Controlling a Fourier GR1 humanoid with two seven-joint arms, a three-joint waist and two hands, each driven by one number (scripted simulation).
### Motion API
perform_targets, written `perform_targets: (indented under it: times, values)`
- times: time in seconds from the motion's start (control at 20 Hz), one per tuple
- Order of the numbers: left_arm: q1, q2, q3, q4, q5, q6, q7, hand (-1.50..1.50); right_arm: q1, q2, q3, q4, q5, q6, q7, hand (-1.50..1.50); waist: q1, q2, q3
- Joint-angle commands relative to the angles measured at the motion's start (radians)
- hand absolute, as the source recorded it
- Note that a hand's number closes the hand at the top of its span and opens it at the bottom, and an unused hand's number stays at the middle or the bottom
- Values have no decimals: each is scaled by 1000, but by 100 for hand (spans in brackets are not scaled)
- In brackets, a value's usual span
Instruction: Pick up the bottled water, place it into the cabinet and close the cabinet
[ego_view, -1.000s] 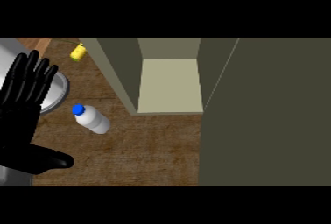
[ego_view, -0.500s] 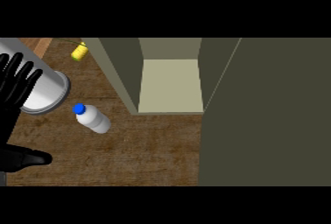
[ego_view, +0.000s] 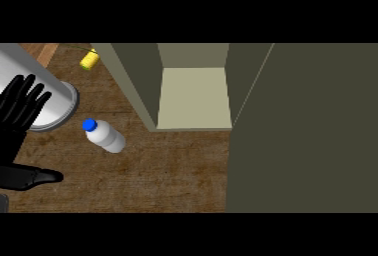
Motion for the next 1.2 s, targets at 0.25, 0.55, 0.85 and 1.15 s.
perform_targets:
  times: [0.25,0.55,0.85,1.15]
  values:
    - [-17,12,8,302,-49,-99,-124,-150,189,-46,82,-183,36,14,-29,-150,-13,0,-1]
    - [-91,-52,-33,560,-126,-92,-232,-150,215,-57,124,-183,68,-5,-78,-150,-25,4,-2]
    - [-169,-27,-5,809,-186,-109,-391,-150,230,-86,154,-179,104,-17,-109,-150,-19,4,-2]
    - [-253,-32,-24,1084,-254,-173,-595,-150,245,-94,186,-157,116,-41,-151,-150,-30,10,-5]
